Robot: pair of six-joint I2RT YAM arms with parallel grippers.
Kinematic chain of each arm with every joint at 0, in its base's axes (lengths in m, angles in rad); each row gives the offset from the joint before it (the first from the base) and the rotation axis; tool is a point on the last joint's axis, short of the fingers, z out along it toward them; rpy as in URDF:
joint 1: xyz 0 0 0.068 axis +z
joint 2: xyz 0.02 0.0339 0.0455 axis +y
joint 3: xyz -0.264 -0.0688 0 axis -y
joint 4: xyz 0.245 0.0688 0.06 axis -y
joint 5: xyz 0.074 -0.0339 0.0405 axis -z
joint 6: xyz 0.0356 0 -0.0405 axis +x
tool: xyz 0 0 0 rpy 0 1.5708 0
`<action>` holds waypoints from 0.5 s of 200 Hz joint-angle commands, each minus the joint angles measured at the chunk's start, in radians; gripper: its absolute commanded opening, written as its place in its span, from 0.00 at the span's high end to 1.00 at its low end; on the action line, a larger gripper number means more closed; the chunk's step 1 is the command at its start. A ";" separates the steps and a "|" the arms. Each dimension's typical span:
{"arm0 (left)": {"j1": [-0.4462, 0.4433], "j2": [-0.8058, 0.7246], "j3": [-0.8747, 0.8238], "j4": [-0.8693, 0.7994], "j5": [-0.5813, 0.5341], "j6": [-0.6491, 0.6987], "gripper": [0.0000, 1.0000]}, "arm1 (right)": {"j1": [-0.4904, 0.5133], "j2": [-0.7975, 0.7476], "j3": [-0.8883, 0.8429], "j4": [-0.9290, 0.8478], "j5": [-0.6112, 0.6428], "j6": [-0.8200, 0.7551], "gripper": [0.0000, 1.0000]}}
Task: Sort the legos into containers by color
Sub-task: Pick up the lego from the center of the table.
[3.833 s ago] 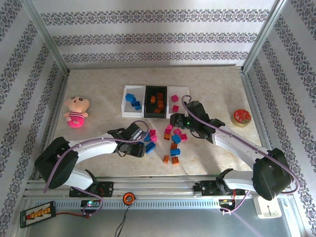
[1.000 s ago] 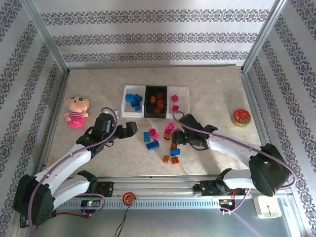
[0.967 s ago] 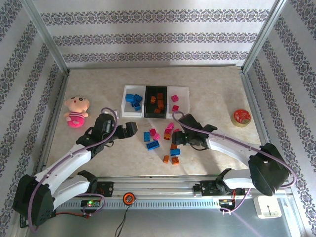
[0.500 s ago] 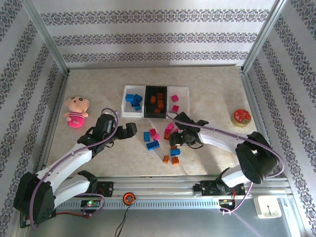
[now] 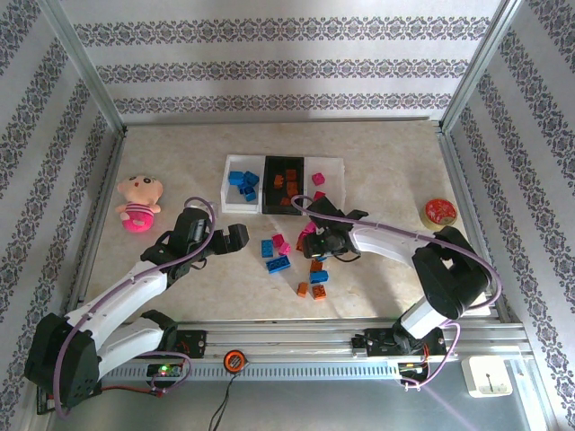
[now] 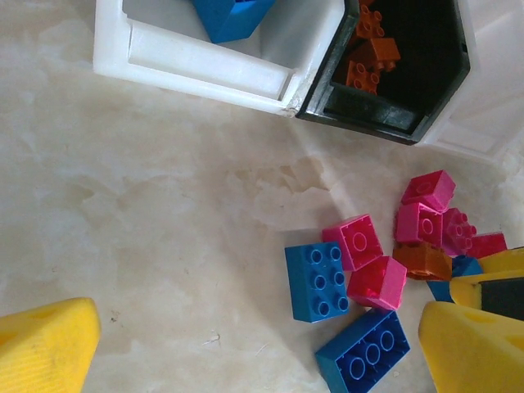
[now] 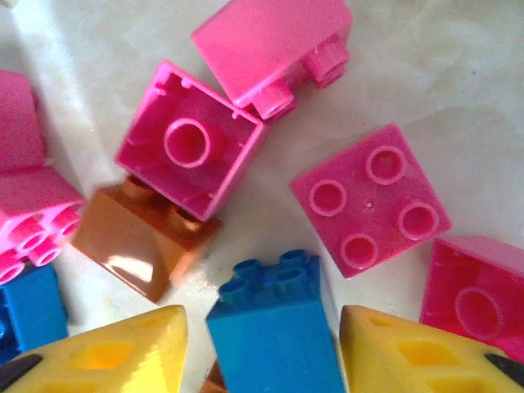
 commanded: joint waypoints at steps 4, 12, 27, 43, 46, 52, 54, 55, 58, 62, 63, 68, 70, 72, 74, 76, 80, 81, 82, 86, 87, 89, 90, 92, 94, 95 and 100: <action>-0.011 -0.017 -0.009 -0.026 -0.017 -0.010 0.00 | 0.014 0.020 -0.012 -0.007 0.034 -0.010 0.55; -0.010 -0.019 -0.009 -0.027 -0.018 -0.009 0.00 | 0.014 0.008 -0.018 0.001 0.034 -0.011 0.58; -0.011 -0.023 -0.006 -0.032 -0.022 -0.008 0.00 | 0.013 -0.009 -0.026 0.004 0.039 -0.016 0.58; -0.011 -0.026 -0.005 -0.034 -0.029 -0.008 0.00 | 0.013 0.000 -0.020 -0.008 0.046 -0.022 0.52; -0.010 -0.027 -0.004 -0.034 -0.030 -0.008 0.00 | 0.013 0.002 -0.019 -0.009 0.048 -0.022 0.51; -0.011 -0.028 -0.005 -0.033 -0.030 -0.010 0.00 | 0.013 0.008 -0.019 -0.009 0.050 -0.020 0.50; -0.012 -0.028 -0.005 -0.032 -0.031 -0.010 0.00 | 0.012 0.010 -0.020 -0.008 0.049 -0.020 0.49; -0.012 -0.027 -0.005 -0.031 -0.031 -0.010 0.00 | 0.012 0.010 -0.019 -0.008 0.049 -0.019 0.49; -0.011 -0.028 -0.005 -0.030 -0.030 -0.010 0.00 | 0.013 0.014 -0.018 -0.009 0.051 -0.018 0.49; -0.010 -0.028 -0.004 -0.031 -0.032 -0.010 0.00 | 0.013 0.019 -0.016 -0.009 0.052 -0.018 0.49; -0.010 -0.028 -0.005 -0.031 -0.032 -0.011 0.00 | 0.013 0.020 -0.016 -0.009 0.053 -0.018 0.49; -0.011 -0.027 -0.005 -0.030 -0.032 -0.012 0.00 | 0.016 0.026 -0.014 -0.008 0.052 -0.016 0.49; -0.011 -0.027 -0.005 -0.031 -0.032 -0.012 0.00 | 0.016 0.028 -0.014 -0.007 0.053 -0.016 0.49; -0.011 -0.027 -0.005 -0.031 -0.033 -0.012 0.00 | 0.016 0.030 -0.013 -0.006 0.052 -0.017 0.50; -0.011 -0.027 -0.004 -0.031 -0.034 -0.012 0.00 | 0.016 0.032 -0.012 -0.006 0.052 -0.017 0.50; -0.011 -0.027 -0.005 -0.031 -0.033 -0.012 0.00 | 0.017 0.033 -0.012 -0.005 0.052 -0.017 0.51; -0.011 -0.026 -0.007 -0.030 -0.033 -0.011 0.00 | 0.018 0.034 -0.012 -0.002 0.053 -0.016 0.53; -0.011 -0.026 -0.006 -0.031 -0.033 -0.011 0.00 | 0.018 0.035 -0.012 -0.001 0.053 -0.016 0.53; -0.011 -0.027 -0.006 -0.031 -0.034 -0.012 0.00 | 0.018 0.034 -0.012 0.000 0.053 -0.015 0.53; -0.010 -0.027 -0.005 -0.033 -0.033 -0.013 0.00 | 0.020 0.034 -0.013 0.004 0.053 -0.015 0.55; -0.010 -0.027 -0.005 -0.034 -0.033 -0.012 0.00 | 0.020 0.034 -0.013 0.005 0.053 -0.015 0.55; -0.011 -0.027 -0.006 -0.033 -0.032 -0.013 0.00 | 0.021 0.034 -0.013 0.006 0.053 -0.015 0.56; -0.011 -0.026 -0.006 -0.035 -0.032 -0.013 0.00 | 0.020 0.033 -0.013 0.006 0.052 -0.016 0.56; -0.012 -0.026 -0.006 -0.036 -0.033 -0.013 0.00 | 0.019 0.031 -0.014 0.008 0.052 -0.016 0.57; -0.011 -0.026 -0.006 -0.037 -0.032 -0.013 0.00 | 0.020 0.029 -0.014 0.009 0.052 -0.017 0.58; -0.011 -0.027 -0.006 -0.037 -0.033 -0.012 0.00 | 0.019 0.028 -0.015 0.011 0.052 -0.016 0.58; -0.011 -0.029 -0.007 -0.039 -0.034 -0.012 0.00 | 0.019 0.023 -0.015 0.013 0.052 -0.018 0.60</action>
